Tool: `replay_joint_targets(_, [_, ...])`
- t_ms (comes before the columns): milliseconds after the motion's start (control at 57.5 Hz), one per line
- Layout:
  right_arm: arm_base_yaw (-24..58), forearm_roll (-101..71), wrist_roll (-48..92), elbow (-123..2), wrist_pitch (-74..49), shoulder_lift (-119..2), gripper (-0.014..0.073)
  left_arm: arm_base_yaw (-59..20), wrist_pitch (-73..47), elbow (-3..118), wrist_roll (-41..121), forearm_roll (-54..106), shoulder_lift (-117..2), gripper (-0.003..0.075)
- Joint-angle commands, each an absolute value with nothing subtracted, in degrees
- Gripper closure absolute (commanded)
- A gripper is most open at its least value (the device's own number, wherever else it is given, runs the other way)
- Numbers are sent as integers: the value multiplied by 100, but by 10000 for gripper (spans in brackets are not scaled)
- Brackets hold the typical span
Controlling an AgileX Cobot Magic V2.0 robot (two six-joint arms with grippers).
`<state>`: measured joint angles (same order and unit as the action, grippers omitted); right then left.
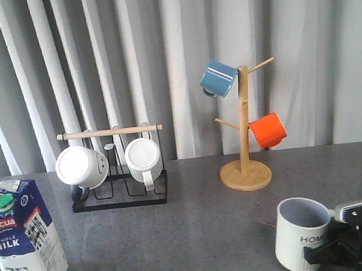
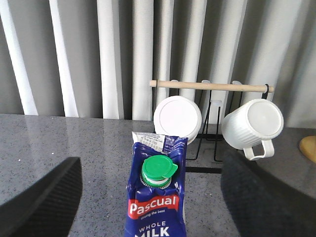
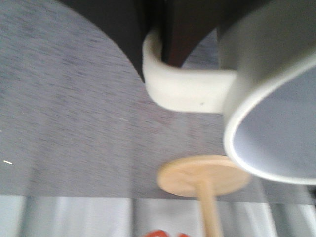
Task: Place milk next to cup
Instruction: 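Slide the held mug toward the middle of the table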
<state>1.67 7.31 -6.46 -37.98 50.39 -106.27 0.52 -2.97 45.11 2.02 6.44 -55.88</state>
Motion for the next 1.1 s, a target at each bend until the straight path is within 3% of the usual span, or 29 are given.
replay_joint_targets(0, [588,541,-611,-3970,5461,-10317,583,44,134,4711,186,687,-5535,165])
replay_joint_targets(209, [1653,-851,-412,-4376,5303,-10497,582,44,134,4711,186,687,-5535,165])
replay_joint_targets(557, [2975,-3236,1313,-5274,5090,-11049,582,44,134,4711,186,687,-5535,165])
replay_joint_targets(870, [3343,-3787,2088,-5541,5072,-11272,575,44,134,4711,186,687,-5535,165])
replay_joint_targets(1079, [3350,-3883,2388,-5488,5037,-11257,498,44,134,4711,186,687,-5535,165])
